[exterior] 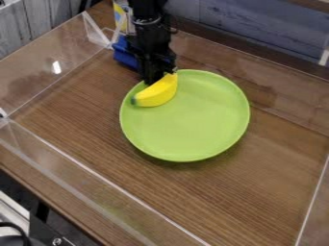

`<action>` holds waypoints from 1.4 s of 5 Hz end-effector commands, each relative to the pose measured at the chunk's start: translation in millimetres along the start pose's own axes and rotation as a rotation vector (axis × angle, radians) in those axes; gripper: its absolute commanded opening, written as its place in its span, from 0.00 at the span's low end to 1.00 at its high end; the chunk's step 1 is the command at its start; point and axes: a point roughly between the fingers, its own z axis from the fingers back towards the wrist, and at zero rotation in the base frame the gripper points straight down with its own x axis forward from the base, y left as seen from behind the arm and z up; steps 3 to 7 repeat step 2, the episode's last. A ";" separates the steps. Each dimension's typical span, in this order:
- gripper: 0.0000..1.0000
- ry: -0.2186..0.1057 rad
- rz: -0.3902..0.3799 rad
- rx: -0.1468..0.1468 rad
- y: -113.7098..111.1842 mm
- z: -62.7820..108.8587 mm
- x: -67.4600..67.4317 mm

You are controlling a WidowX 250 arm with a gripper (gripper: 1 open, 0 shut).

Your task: Put the banana in the green plate

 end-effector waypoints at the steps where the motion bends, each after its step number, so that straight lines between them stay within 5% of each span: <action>1: 0.00 -0.086 0.033 0.030 5.6 12.4 24.9; 7: 0.00 -0.084 0.032 0.029 5.2 9.8 26.9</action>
